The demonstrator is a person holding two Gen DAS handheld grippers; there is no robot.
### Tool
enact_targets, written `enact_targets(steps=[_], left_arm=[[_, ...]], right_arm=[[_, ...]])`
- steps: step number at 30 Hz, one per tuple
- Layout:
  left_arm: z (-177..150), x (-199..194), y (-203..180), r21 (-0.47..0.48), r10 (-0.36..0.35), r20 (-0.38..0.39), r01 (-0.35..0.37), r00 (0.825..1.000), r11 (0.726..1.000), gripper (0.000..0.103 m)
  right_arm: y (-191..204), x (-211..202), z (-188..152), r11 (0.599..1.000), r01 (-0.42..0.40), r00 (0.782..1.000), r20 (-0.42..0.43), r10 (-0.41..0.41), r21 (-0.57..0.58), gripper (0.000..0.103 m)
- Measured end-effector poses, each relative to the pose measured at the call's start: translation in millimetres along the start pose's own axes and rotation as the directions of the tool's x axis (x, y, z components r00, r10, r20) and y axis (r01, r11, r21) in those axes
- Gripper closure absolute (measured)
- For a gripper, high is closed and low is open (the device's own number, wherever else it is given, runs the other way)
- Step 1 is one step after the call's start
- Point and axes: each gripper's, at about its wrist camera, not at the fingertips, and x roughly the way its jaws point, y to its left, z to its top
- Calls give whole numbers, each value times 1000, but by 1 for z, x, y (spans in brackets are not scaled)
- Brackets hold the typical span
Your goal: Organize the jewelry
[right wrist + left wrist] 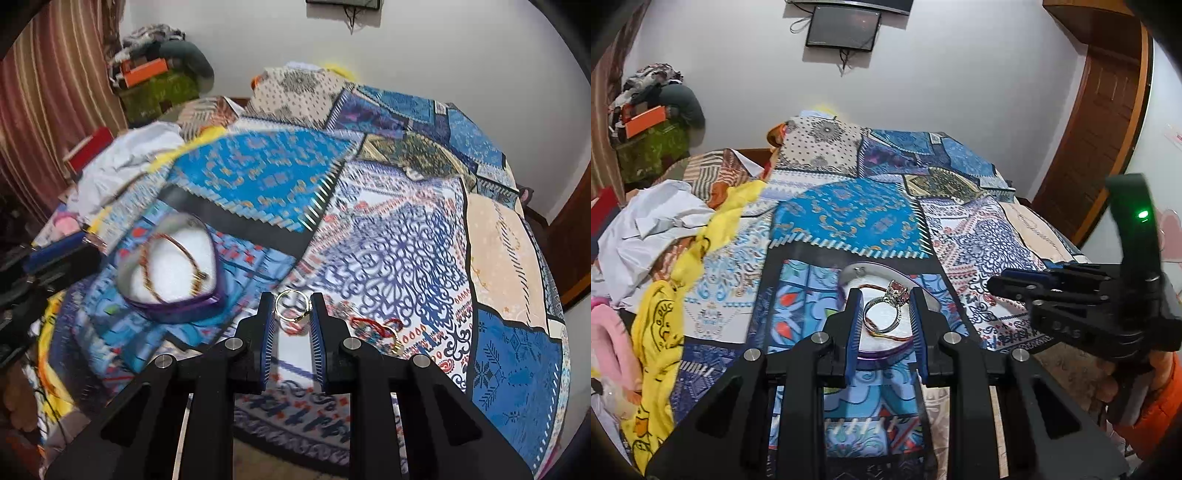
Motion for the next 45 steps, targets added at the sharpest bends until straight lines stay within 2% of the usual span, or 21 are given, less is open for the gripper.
enact_targets(steps=[9, 13, 23, 39, 45], left_arm=[[5, -10, 12, -11, 29, 14, -29, 999, 1000, 79], [2, -6, 15, -17, 24, -4, -24, 1000, 1000, 79], [-13, 25, 19, -22, -18, -87, 16, 996, 1000, 79], [-16, 48, 16, -11, -45, -126, 44, 991, 999, 79], [-12, 43, 17, -14, -36, -114, 35, 993, 999, 79]], right_arm=[[30, -12, 16, 995, -97, 993, 66, 99, -27, 86], [39, -1, 22, 989, -146, 988, 52, 147, -28, 86], [45, 25, 22, 978, -209, 978, -19, 209, -8, 86], [46, 38, 25, 973, -229, 971, -67, 230, 18, 85], [46, 32, 27, 978, -209, 976, -55, 209, 10, 78]])
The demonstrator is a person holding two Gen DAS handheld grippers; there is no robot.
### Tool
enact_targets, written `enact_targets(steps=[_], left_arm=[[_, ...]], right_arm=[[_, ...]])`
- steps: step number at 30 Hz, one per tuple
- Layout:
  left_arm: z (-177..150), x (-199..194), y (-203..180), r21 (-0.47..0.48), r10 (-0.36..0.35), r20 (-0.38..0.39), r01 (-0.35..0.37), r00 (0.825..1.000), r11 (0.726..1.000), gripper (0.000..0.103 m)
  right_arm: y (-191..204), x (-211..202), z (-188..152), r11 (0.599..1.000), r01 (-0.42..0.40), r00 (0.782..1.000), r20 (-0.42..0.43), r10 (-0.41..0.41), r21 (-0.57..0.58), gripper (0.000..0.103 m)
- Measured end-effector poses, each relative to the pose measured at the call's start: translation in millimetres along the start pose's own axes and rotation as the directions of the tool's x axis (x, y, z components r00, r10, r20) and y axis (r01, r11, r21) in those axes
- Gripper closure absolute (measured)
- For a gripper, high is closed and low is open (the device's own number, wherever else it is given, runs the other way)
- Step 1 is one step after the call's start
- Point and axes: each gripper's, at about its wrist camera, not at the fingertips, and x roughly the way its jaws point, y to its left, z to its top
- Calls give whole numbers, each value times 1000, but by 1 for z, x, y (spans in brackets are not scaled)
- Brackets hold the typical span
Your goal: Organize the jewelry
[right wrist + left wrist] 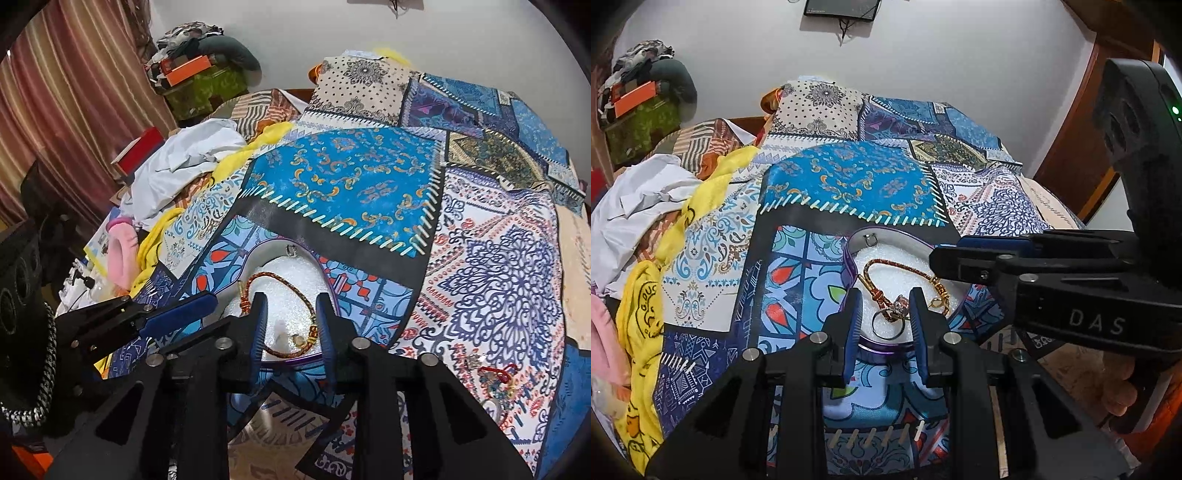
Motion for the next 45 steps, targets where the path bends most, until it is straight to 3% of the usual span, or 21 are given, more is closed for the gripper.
enact_targets(steps=[10, 18, 23, 32, 45], left_arm=[[12, -31, -12, 33, 28, 62, -30, 998, 999, 79], [27, -49, -32, 58, 31, 115, -38, 993, 998, 78], [34, -49, -52, 85, 9, 122, -19, 992, 996, 77], [39, -18, -94, 147, -37, 59, 28, 998, 989, 76], [29, 47, -129, 191, -78, -87, 94, 993, 977, 76]], right_arm=[[-8, -41, -1, 997, 80, 992, 99, -79, -7, 77], [-40, -85, -10, 984, 171, 967, 183, -177, 49, 76], [-64, -107, -20, 971, 220, 947, 218, -237, 98, 63], [-111, -124, -43, 948, 263, 934, 197, -297, 181, 62], [-147, -113, -69, 947, 231, 953, 141, -267, 224, 62]])
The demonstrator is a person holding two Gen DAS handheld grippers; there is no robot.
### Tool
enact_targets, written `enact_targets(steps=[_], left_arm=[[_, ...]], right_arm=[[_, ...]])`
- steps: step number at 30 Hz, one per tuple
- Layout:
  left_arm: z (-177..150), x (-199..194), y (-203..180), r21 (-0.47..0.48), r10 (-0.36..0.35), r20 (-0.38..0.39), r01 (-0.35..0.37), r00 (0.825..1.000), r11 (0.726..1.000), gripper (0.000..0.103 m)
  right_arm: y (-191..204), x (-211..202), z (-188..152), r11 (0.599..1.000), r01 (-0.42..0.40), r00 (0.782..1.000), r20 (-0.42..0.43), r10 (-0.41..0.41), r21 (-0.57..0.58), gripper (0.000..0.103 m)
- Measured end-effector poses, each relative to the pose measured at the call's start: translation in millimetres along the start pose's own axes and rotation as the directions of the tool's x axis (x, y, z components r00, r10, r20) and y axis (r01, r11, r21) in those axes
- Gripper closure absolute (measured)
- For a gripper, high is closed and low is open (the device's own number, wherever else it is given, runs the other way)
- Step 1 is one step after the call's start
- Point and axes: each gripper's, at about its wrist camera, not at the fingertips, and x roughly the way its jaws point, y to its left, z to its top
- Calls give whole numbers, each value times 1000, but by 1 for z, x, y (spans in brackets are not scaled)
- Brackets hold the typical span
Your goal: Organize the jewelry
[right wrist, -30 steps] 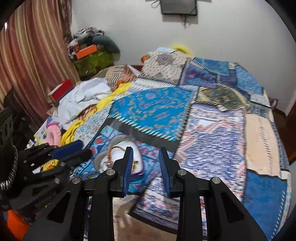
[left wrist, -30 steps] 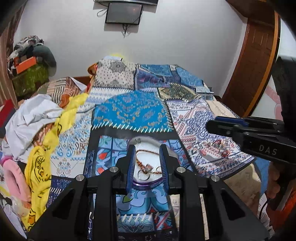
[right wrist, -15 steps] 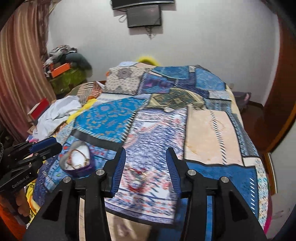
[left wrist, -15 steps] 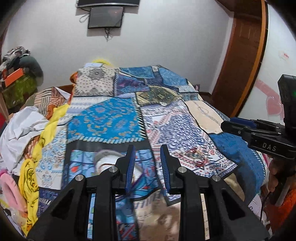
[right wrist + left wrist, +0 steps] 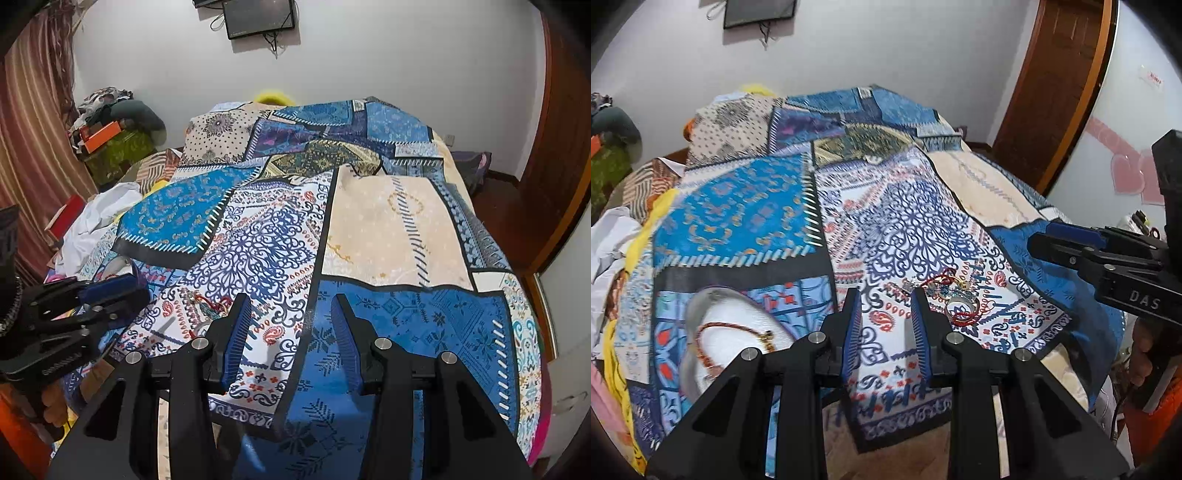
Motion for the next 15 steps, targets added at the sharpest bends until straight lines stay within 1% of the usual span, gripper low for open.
enact_targets(steps=[6, 10, 11, 13, 14, 15], left_arm=[[3, 25, -4, 7, -4, -34, 4, 999, 1000, 76], [7, 33, -7, 12, -2, -28, 2, 1000, 1000, 79], [8, 34, -7, 14, -4, -27, 5, 1000, 1000, 81], [10, 38, -9, 18, -10, -26, 10, 1000, 1000, 93], [10, 39, -10, 18, -20, -28, 20, 999, 1000, 96], [10, 40, -10, 18, -23, -26, 23, 999, 1000, 96]], right_arm=[[-7, 9, -1, 1000, -26, 1000, -15, 27, 13, 62], [-9, 14, -3, 999, -44, 999, -28, 44, 15, 62], [-9, 15, -3, 999, -46, 998, -31, 47, 15, 62], [-9, 17, -4, 998, -54, 998, -36, 55, 16, 62], [-9, 17, -4, 998, -58, 998, -39, 58, 16, 62], [-8, 18, -4, 998, -61, 997, -42, 61, 15, 62]])
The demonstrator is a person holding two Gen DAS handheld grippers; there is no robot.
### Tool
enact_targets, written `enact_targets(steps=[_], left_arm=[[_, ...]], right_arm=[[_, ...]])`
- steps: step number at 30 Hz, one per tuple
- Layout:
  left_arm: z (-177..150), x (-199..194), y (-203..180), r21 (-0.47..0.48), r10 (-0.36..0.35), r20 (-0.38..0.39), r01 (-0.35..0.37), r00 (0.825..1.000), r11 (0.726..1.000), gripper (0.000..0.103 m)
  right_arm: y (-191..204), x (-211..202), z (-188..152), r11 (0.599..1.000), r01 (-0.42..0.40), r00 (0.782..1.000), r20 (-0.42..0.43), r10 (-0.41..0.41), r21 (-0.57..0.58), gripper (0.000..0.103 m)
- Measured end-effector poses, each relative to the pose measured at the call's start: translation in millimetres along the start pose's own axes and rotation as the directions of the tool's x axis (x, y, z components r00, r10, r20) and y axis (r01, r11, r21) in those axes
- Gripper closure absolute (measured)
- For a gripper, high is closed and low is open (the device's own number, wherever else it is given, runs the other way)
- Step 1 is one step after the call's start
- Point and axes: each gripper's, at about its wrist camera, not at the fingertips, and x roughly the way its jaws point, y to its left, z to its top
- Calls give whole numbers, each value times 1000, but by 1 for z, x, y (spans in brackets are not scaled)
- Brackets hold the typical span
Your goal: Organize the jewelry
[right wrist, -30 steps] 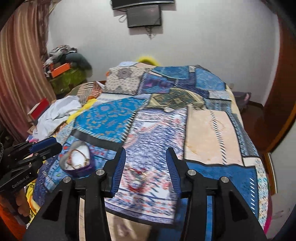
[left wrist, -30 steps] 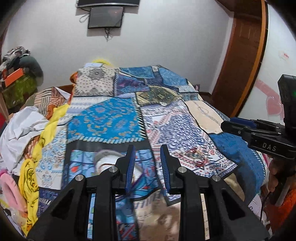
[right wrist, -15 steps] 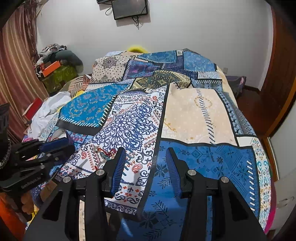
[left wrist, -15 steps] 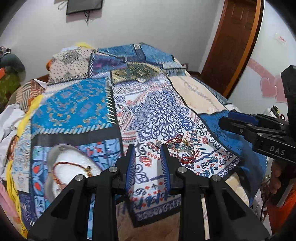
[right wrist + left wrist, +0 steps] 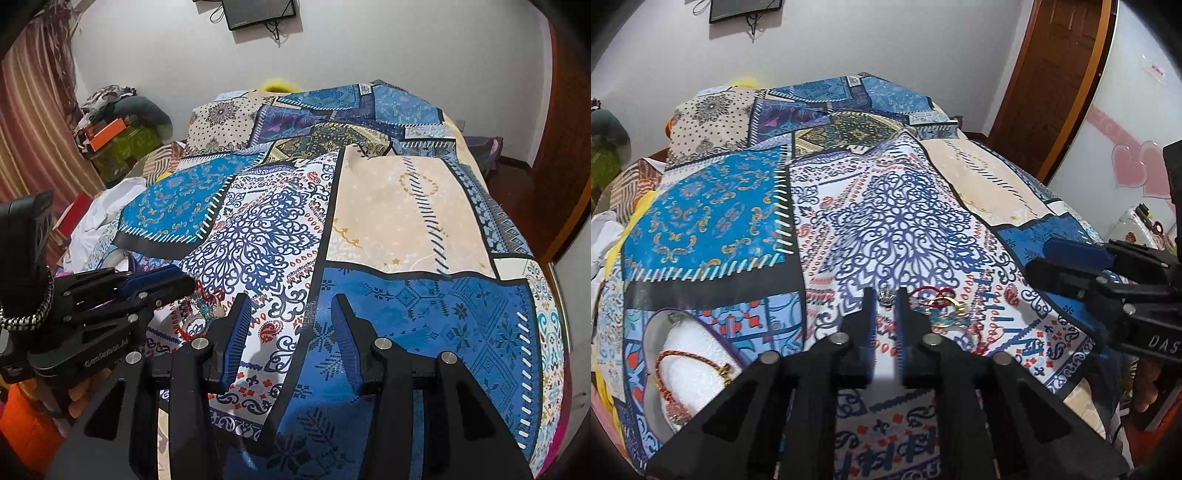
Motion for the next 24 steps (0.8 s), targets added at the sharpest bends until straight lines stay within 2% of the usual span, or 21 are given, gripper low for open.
enact_targets(steps=[5, 16, 24], left_arm=[[1, -4, -4, -3, -5, 12, 5, 1000, 1000, 97], [6, -66, -14, 17, -7, 138, 5, 990, 1000, 98], [-2, -95, -10, 9, -19, 169, 18, 985, 1000, 98]], right_arm=[[4, 0, -2, 1000, -10, 1000, -6, 10, -10, 62], [19, -6, -3, 999, -10, 1000, 1, 10, -38, 62], [33, -3, -4, 998, -25, 1000, -7, 25, -54, 62]])
